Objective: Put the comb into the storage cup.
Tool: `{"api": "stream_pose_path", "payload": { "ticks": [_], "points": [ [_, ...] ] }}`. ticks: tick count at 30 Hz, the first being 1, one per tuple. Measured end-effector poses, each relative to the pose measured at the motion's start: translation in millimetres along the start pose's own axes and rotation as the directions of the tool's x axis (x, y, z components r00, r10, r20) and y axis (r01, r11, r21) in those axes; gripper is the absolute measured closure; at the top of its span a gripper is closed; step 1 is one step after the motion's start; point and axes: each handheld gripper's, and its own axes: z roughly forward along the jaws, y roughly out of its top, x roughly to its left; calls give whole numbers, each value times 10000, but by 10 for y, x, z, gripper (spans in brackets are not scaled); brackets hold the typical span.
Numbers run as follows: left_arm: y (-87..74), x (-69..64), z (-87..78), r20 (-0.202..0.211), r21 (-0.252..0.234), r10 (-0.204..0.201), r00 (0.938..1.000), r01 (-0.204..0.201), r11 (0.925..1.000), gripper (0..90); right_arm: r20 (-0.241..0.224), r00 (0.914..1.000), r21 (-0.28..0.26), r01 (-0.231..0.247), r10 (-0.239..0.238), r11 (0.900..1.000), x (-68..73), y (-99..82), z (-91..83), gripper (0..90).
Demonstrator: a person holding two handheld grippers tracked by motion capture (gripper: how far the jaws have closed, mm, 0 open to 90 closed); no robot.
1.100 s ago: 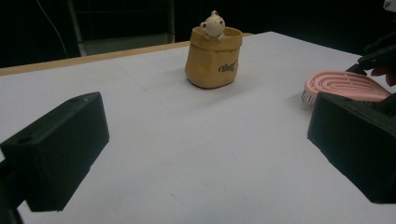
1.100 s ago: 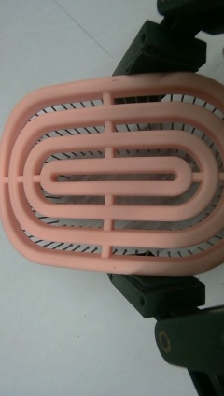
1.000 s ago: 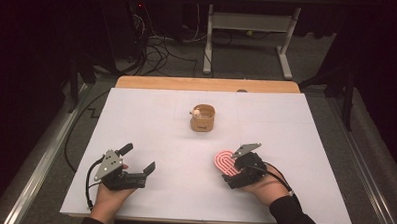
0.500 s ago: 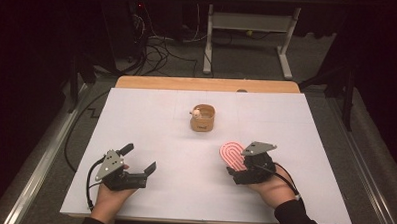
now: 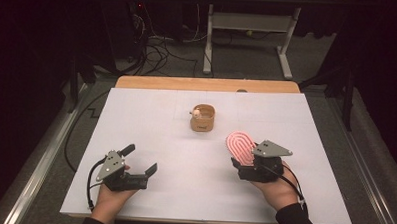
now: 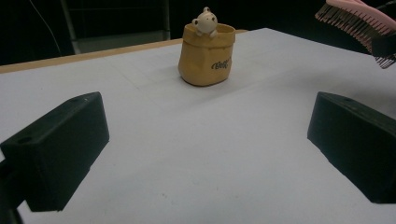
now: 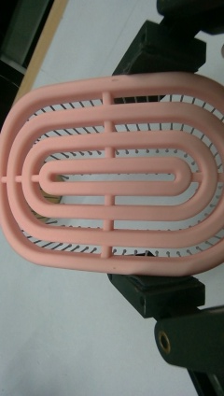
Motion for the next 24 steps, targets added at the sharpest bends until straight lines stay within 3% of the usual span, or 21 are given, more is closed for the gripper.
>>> {"api": "stream_pose_path", "payload": {
  "ticks": [10,24],
  "points": [
    [2,5,-1,-24,19,-24,10000,24,10000,0,339,9992,-1026,-179,215,9946,13,-37,-9,200],
    [0,4,-9,-21,12,-143,9999,143,9999,0,478,9973,-2273,-430,553,9729,49,-78,26,200]
  ]
}}
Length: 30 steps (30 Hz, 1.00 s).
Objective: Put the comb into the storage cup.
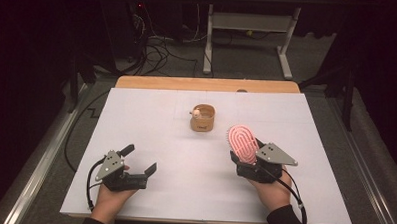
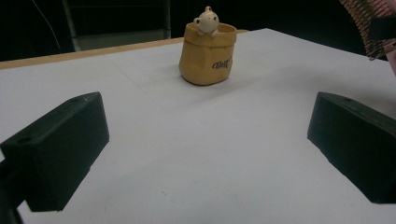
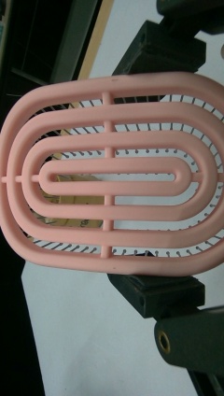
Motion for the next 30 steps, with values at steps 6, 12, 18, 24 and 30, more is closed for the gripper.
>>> {"api": "stream_pose_path", "payload": {
  "ticks": [6,12,18,24,30],
  "points": [
    [-1,-14,0,60,13,4,10000,-4,10000,0,207,9998,-630,8,5,9980,12,15,-19,200],
    [-8,-1,-7,-16,18,-113,9999,113,9999,0,384,9991,-991,223,-185,9948,32,70,-8,201],
    [-7,-5,-13,17,34,-178,9998,178,9998,0,710,9971,-1482,362,-259,9883,49,154,17,200],
    [-2,-6,-36,2,-4,-223,9998,223,9998,0,766,9968,-1575,332,-213,9870,71,54,-44,200],
    [-1,-8,-74,63,1,-211,9998,211,9998,0,1000,9946,-1622,447,-286,9857,47,-13,-84,200]
  ]
}}
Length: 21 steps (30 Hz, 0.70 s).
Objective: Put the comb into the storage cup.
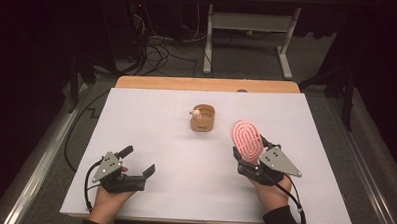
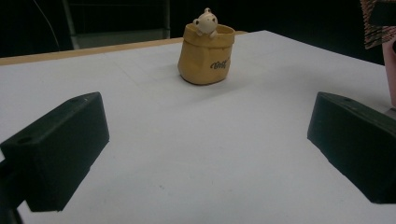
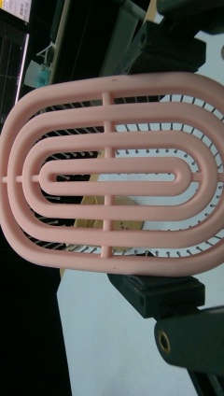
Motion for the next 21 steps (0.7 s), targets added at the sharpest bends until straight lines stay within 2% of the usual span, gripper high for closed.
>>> {"api": "stream_pose_path", "payload": {
  "ticks": [7,12,17,21],
  "points": [
    [-9,3,-4,50,43,-78,10000,78,10000,0,179,9998,60,-60,59,10000,-52,-38,-48,200],
    [3,-14,37,68,166,64,10000,-65,9998,0,166,9999,61,-17,16,10000,-46,-39,-48,200],
    [98,-29,123,-3,294,110,9999,-110,9995,0,165,9999,28,9,-9,10000,-56,-31,-58,200],
    [219,-72,194,-9,502,416,9991,-415,9979,0,200,9998,-18,-7,7,10000,-64,-20,-68,200]
  ]
}}
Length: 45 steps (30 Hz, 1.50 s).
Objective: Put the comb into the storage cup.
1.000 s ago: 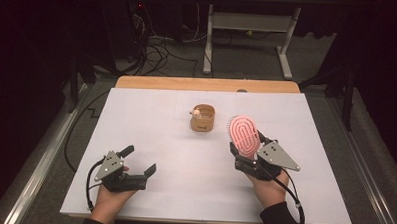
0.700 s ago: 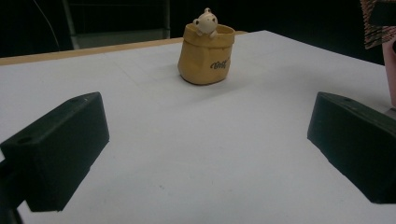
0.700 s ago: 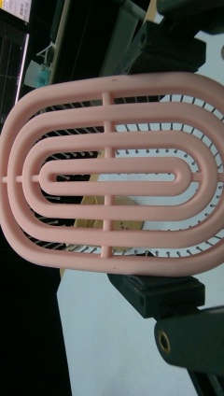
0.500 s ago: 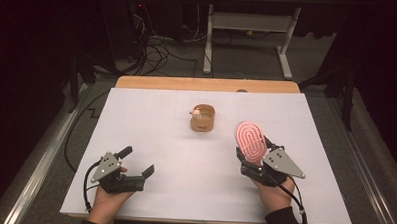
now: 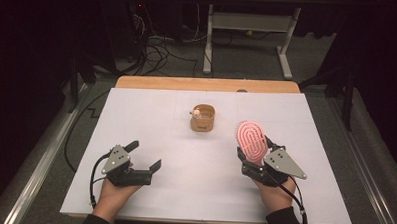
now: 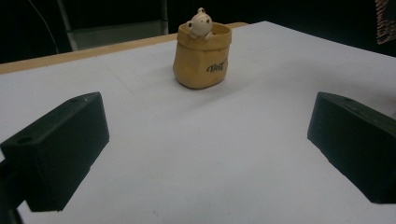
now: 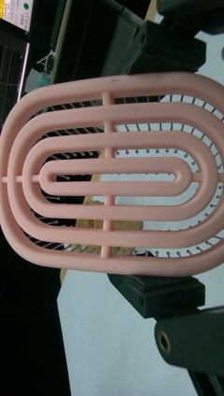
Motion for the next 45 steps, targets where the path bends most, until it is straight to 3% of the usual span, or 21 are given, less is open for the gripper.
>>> {"api": "stream_pose_path", "payload": {
  "ticks": [3,10,20,23,28,33,45],
  "points": [
    [139,-47,92,230,71,201,9995,-202,9998,0,13,10000,-46,-23,23,10000,-10,11,-14,200],
    [280,-120,336,629,224,131,9979,-145,9996,0,51,10000,-88,-35,36,10000,-20,8,-3,200],
    [355,-302,696,1255,506,73,9921,-138,9986,0,99,9999,-112,74,-73,9999,-11,24,-18,200],
    [368,-349,779,1465,718,222,9890,-330,9969,0,106,9999,-179,32,-30,9998,-8,20,-17,200],
    [372,-390,819,1668,393,113,9859,-181,9991,0,97,9999,-172,78,-76,9998,10,17,-8,200],
    [340,-410,804,1704,407,218,9851,-291,9987,0,129,9997,-188,201,-199,9996,35,26,-2,200],
    [323,-449,724,2071,235,-63,9783,15,9997,0,96,9995,-180,298,-296,9994,50,35,-6,200]
  ]
}}
